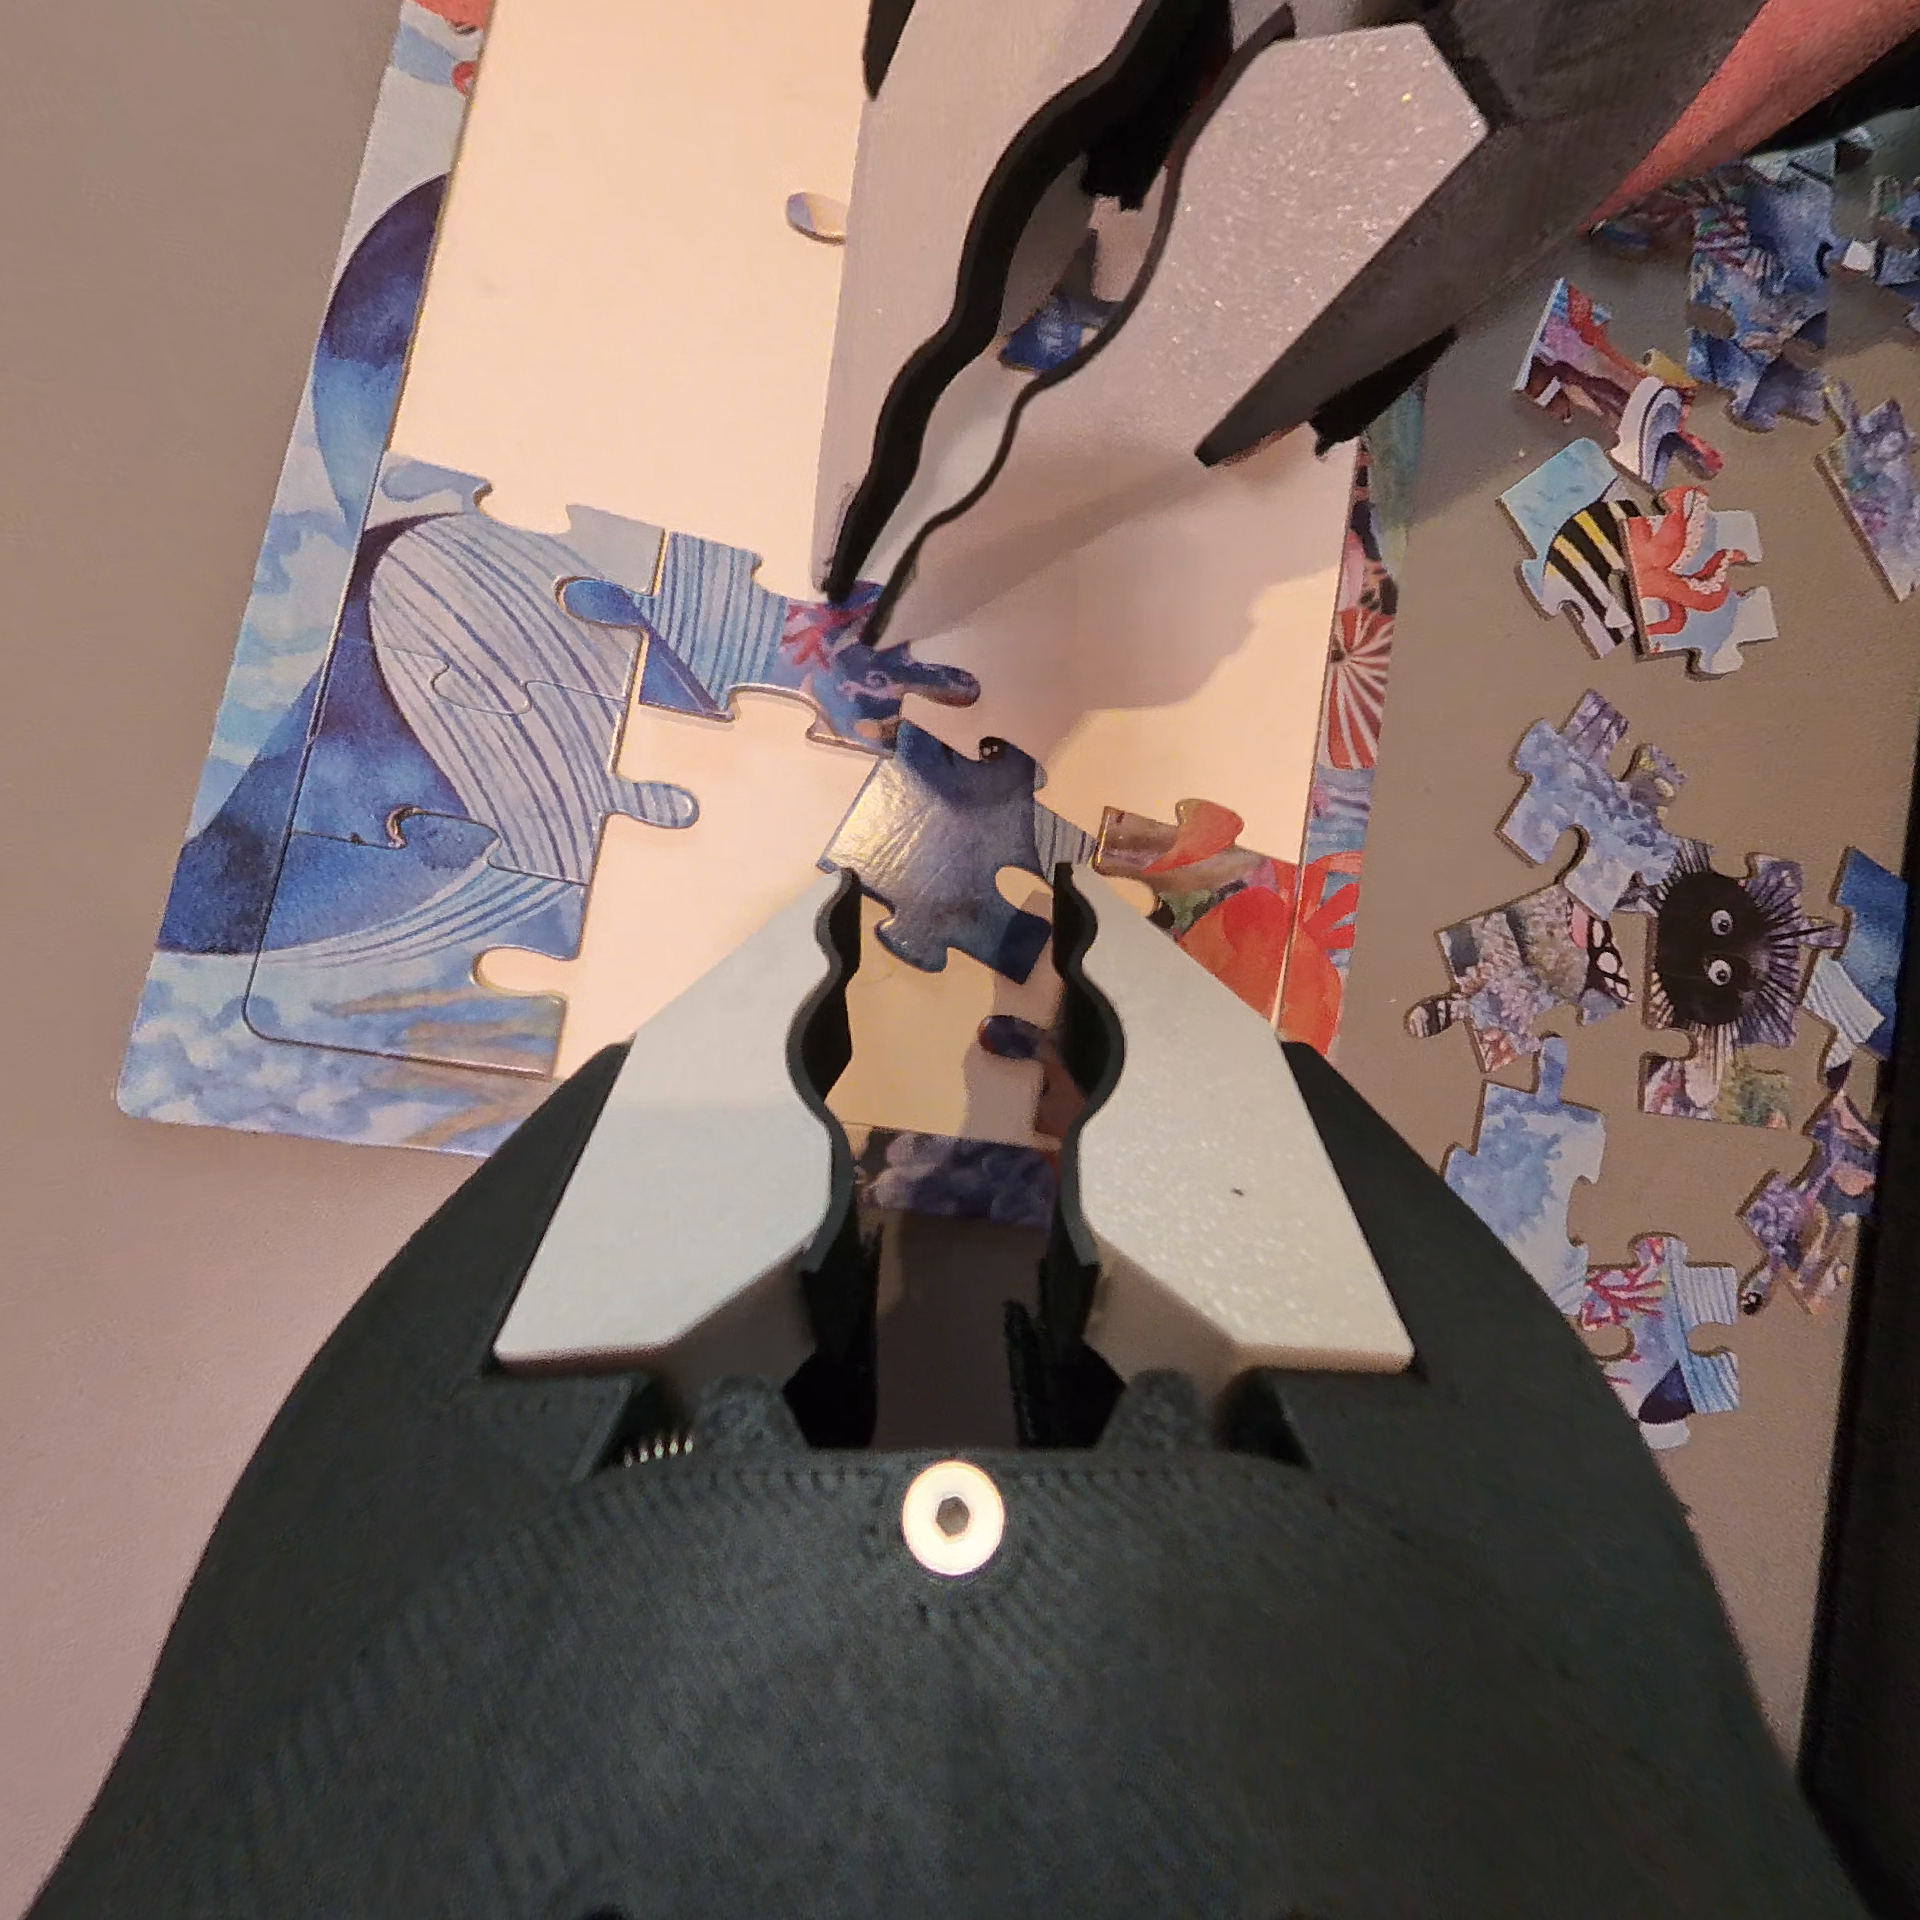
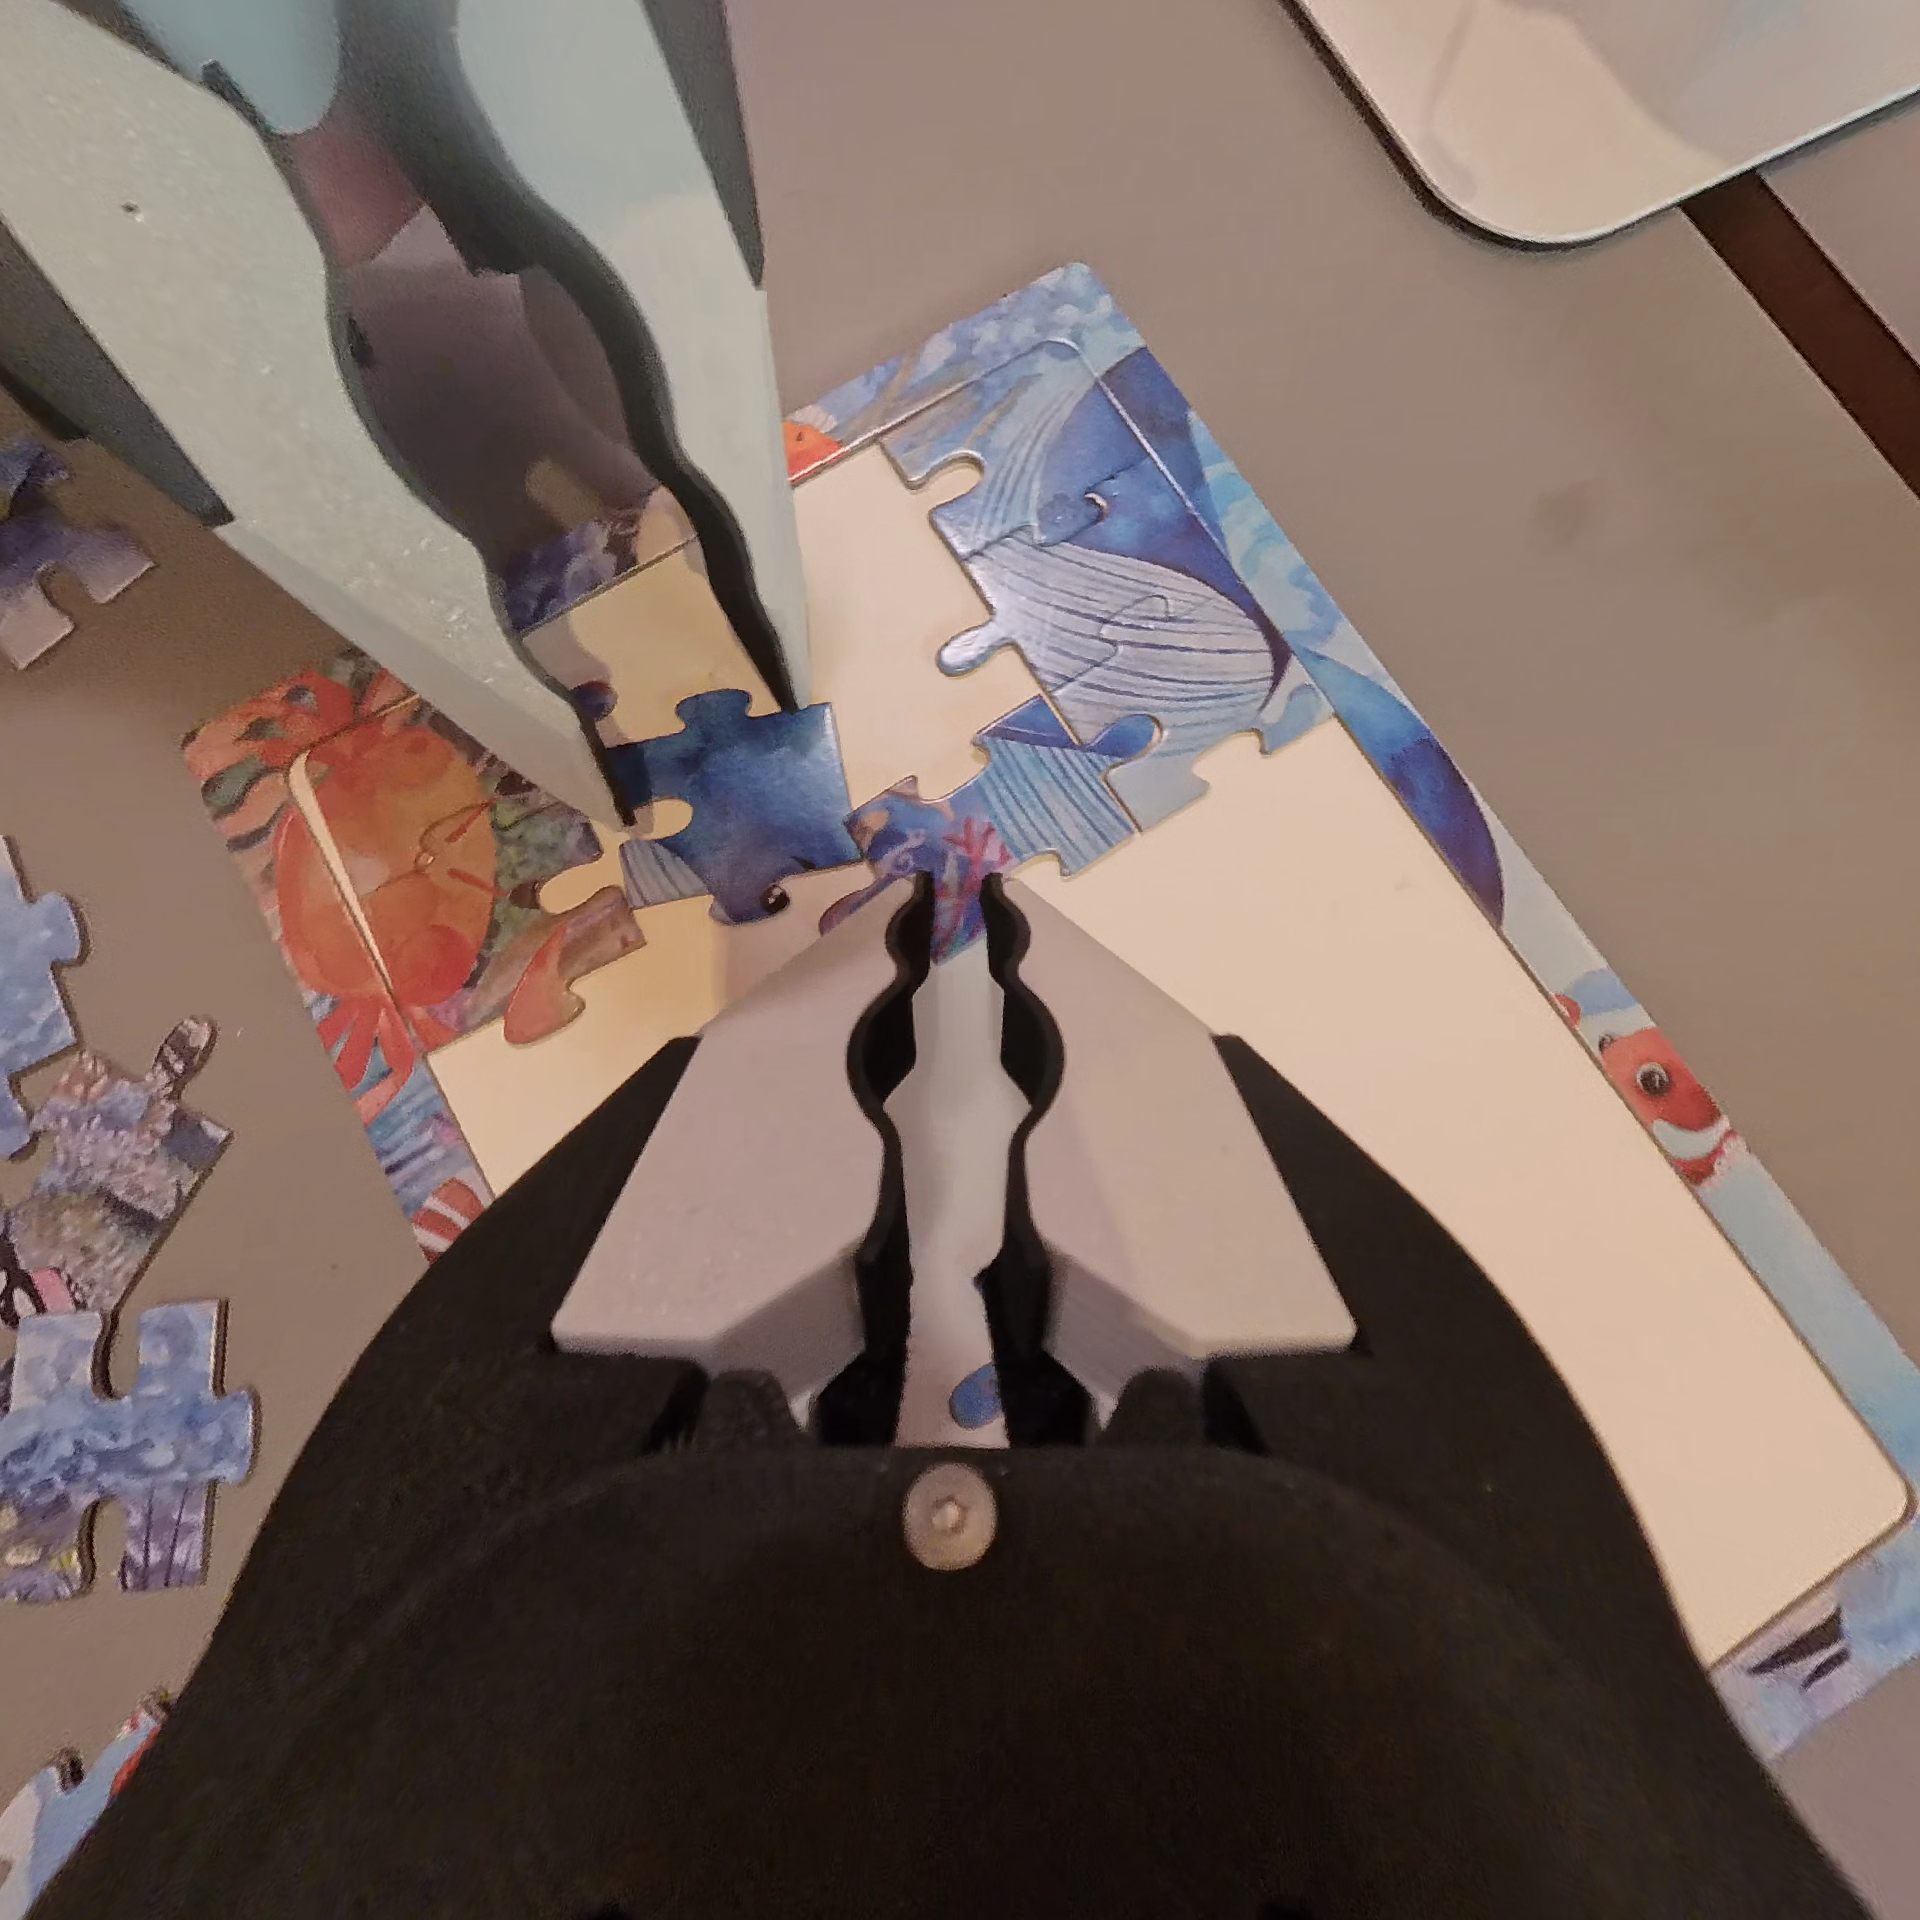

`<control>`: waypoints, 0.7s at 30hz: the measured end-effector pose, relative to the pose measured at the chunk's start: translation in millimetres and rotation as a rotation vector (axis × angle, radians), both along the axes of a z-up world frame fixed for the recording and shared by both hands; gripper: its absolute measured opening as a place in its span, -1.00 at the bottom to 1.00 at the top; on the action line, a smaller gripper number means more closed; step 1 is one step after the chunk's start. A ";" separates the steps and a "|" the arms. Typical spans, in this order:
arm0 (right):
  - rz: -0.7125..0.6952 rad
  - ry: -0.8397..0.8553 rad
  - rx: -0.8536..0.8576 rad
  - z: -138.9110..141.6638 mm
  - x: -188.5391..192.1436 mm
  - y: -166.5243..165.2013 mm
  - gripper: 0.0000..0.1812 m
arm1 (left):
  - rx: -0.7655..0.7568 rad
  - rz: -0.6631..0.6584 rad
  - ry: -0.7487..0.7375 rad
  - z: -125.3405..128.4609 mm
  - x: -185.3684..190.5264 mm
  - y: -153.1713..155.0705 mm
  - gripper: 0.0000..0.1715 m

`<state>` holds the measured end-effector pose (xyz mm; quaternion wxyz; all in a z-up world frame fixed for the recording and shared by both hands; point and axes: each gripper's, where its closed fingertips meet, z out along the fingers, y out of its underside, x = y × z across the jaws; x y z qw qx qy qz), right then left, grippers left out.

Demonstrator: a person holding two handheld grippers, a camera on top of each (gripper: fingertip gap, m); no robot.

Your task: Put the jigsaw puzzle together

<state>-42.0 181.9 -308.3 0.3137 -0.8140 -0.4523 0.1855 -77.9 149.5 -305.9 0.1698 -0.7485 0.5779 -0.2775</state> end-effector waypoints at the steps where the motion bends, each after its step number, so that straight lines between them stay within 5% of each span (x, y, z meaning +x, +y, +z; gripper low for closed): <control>1: -0.010 -0.002 -0.001 -0.1 0.3 0.5 -0.93 | -0.004 -0.004 -0.003 0.1 0.1 -0.7 -0.59; 11: 0.003 -0.021 0.093 29.0 -12.0 20.3 -1.00 | -0.003 -0.011 -0.003 0.0 -0.4 -0.8 -0.61; 16: 0.031 -0.175 0.091 -0.8 -9.5 41.6 -1.00 | -0.002 -0.021 0.003 -0.1 -0.2 -2.8 -0.63; 21: 0.042 -0.097 0.132 21.6 -18.0 44.0 -1.00 | -0.014 -0.026 -0.004 0.0 -0.5 -2.8 -0.64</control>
